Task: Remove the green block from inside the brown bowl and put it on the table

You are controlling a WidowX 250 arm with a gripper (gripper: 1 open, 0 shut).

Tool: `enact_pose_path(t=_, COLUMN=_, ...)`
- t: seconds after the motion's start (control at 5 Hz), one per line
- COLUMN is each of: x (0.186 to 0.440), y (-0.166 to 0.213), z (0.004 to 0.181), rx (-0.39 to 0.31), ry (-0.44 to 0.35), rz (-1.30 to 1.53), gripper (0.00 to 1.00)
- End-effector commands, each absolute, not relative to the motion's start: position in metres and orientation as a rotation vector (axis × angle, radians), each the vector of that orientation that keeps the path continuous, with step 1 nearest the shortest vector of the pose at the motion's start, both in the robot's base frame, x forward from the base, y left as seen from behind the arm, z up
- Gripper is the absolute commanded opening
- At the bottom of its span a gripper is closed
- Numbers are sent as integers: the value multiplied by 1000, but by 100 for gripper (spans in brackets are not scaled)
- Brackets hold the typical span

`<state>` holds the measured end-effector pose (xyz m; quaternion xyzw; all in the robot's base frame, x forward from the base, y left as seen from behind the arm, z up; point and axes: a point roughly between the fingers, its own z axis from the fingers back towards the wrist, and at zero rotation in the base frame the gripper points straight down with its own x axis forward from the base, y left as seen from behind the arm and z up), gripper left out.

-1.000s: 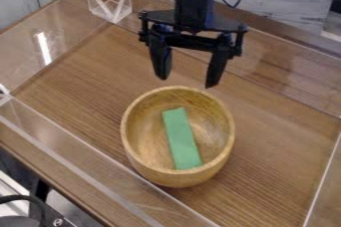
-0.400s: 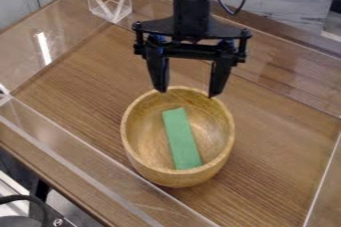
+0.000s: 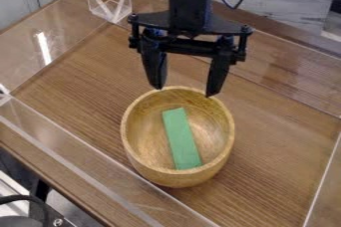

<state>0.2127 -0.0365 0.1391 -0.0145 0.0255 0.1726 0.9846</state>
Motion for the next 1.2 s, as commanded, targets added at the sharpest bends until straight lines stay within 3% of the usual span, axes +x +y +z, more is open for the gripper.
enact_pose_path(t=0.0, x=210, y=-36, z=146, rx=-40, ry=23, rz=370, gripper=100)
enact_pose_path(t=0.6, x=196, y=-41, z=149, rx=-42, ry=37, rz=462, gripper=100)
enact_pose_path(t=1.0, x=185, y=-46, z=134, rx=-50, ry=38, rz=545, gripper=100)
